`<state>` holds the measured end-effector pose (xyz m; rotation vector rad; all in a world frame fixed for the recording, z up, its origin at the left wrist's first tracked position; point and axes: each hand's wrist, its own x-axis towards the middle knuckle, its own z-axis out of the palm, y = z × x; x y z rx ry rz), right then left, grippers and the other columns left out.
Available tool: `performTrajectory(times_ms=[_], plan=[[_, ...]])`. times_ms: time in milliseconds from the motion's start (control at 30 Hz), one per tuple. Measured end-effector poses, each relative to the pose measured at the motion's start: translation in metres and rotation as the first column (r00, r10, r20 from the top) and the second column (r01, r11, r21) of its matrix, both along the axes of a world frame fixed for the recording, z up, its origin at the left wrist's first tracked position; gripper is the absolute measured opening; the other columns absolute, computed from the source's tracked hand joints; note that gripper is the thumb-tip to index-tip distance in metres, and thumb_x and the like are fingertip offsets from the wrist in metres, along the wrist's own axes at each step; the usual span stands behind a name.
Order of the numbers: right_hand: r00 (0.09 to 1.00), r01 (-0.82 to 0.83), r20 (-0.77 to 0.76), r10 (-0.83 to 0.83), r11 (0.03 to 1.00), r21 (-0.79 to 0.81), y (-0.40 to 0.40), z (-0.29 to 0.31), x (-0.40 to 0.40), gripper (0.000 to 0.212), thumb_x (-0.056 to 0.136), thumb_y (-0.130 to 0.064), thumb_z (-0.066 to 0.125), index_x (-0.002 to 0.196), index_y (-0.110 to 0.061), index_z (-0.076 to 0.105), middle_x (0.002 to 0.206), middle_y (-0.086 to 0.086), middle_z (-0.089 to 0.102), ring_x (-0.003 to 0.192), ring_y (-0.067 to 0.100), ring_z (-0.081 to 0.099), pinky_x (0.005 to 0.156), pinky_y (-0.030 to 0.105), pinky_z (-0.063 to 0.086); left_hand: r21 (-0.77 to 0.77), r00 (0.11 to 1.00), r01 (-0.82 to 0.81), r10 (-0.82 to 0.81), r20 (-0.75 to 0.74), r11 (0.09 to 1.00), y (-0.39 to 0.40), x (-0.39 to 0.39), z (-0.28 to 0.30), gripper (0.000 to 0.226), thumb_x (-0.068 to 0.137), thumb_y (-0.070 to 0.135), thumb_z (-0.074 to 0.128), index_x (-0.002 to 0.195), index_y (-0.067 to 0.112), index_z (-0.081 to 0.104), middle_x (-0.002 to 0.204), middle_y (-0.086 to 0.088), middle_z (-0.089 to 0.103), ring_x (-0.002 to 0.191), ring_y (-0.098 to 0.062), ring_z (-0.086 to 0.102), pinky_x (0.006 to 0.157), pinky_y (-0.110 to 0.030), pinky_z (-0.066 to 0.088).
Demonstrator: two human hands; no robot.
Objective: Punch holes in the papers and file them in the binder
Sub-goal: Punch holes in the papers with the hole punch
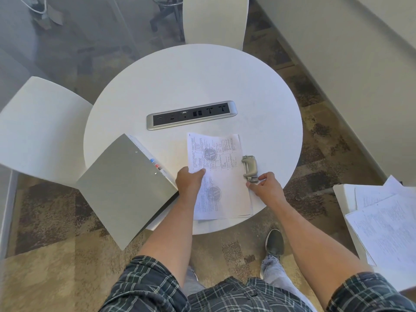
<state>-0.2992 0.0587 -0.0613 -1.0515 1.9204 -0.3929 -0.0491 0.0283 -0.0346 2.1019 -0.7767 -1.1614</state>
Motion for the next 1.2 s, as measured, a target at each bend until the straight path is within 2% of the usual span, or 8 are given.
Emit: performTrajectory(times_ms=[100,233,367,433,600,900,1033,1200], plan=[[1.000,0.006,-0.018,-0.006,1.000,0.018,-0.001,0.000,0.002,0.056,0.082,-0.043,0.083,0.117,-0.016,0.049,0.103,0.003,0.065,0.098,0.025,0.065,0.071,0.035,0.046,0.001,0.993,-0.018,0.018,-0.114,1.000,-0.008,0.005,0.003,0.051,0.080,0.027,0.085,0.064,0.022,0.036,0.064,0.007,0.040,0.059,-0.013,0.040,0.054,-0.027,0.029],[1.000,0.003,-0.022,-0.002,1.000,0.030,-0.002,0.001,0.002,0.060,0.078,-0.044,0.085,0.117,-0.017,0.049,0.104,0.004,0.065,0.096,0.023,0.065,0.067,0.034,0.044,0.039,0.947,0.037,-0.022,-0.321,0.999,-0.020,0.022,0.006,0.048,0.061,0.035,0.095,0.083,0.008,0.062,0.085,0.002,0.070,0.077,-0.020,0.066,0.071,-0.029,0.050],[1.000,0.002,-0.018,-0.001,0.999,0.045,-0.002,0.001,0.001,0.061,0.078,-0.047,0.085,0.117,-0.017,0.050,0.102,0.003,0.066,0.095,0.023,0.066,0.071,0.036,0.048,0.031,0.885,0.116,-0.089,-0.457,0.993,-0.018,0.019,0.012,0.036,0.076,0.005,0.085,0.111,0.009,0.074,0.105,-0.009,0.078,0.093,-0.027,0.076,0.082,-0.042,0.061],[1.000,-0.002,-0.017,0.002,0.999,0.048,-0.003,0.002,0.001,0.060,0.078,-0.048,0.084,0.117,-0.017,0.050,0.100,0.003,0.066,0.092,0.022,0.066,0.072,0.036,0.048,0.040,0.897,0.165,-0.133,-0.421,0.985,-0.018,0.013,0.010,0.035,0.078,0.000,0.083,0.111,0.006,0.072,0.111,-0.013,0.075,0.098,-0.030,0.074,0.090,-0.046,0.059],[0.998,0.038,0.054,-0.041,0.998,0.049,-0.006,-0.001,-0.002,0.065,0.073,-0.055,0.086,0.116,-0.023,0.050,0.100,0.001,0.070,0.091,0.020,0.069,0.081,0.040,0.054,0.020,0.940,0.195,-0.180,-0.290,0.981,-0.017,0.007,0.010,0.030,0.083,-0.002,0.077,0.111,0.006,0.071,0.101,-0.006,0.071,0.085,-0.021,0.068,0.073,-0.026,0.053],[0.989,-0.022,0.148,0.022,1.000,-0.002,-0.009,0.013,0.000,0.065,0.083,-0.060,0.076,0.137,-0.047,0.043,0.093,0.003,0.069,0.086,0.018,0.071,0.070,0.032,0.046,0.077,0.956,0.291,-0.287,-0.064,0.954,-0.038,0.013,0.005,0.018,0.076,0.018,0.083,0.086,0.025,0.070,0.098,-0.004,0.076,0.094,-0.027,0.072,0.090,-0.042,0.059],[0.999,-0.019,0.044,0.022,0.997,-0.073,-0.022,0.016,0.002,0.058,0.093,-0.063,0.061,0.145,-0.042,0.048,0.115,0.009,0.058,0.097,0.023,0.063,0.075,0.034,0.045,0.097,0.943,0.333,-0.328,-0.060,0.938,-0.046,0.013,0.009,0.020,0.078,0.015,0.081,0.096,0.020,0.072,0.100,-0.006,0.076,0.093,-0.027,0.071,0.091,-0.043,0.059],[0.997,-0.063,0.037,0.070,0.987,-0.149,-0.035,0.014,-0.001,0.041,0.103,-0.037,0.060,0.143,-0.028,0.055,0.130,0.002,0.056,0.096,0.013,0.062,0.073,0.028,0.046,0.144,0.951,0.309,-0.300,-0.079,0.940,-0.044,0.012,0.000,0.029,0.077,0.017,0.084,0.101,0.012,0.069,0.102,-0.008,0.074,0.096,-0.028,0.071,0.090,-0.041,0.058]])
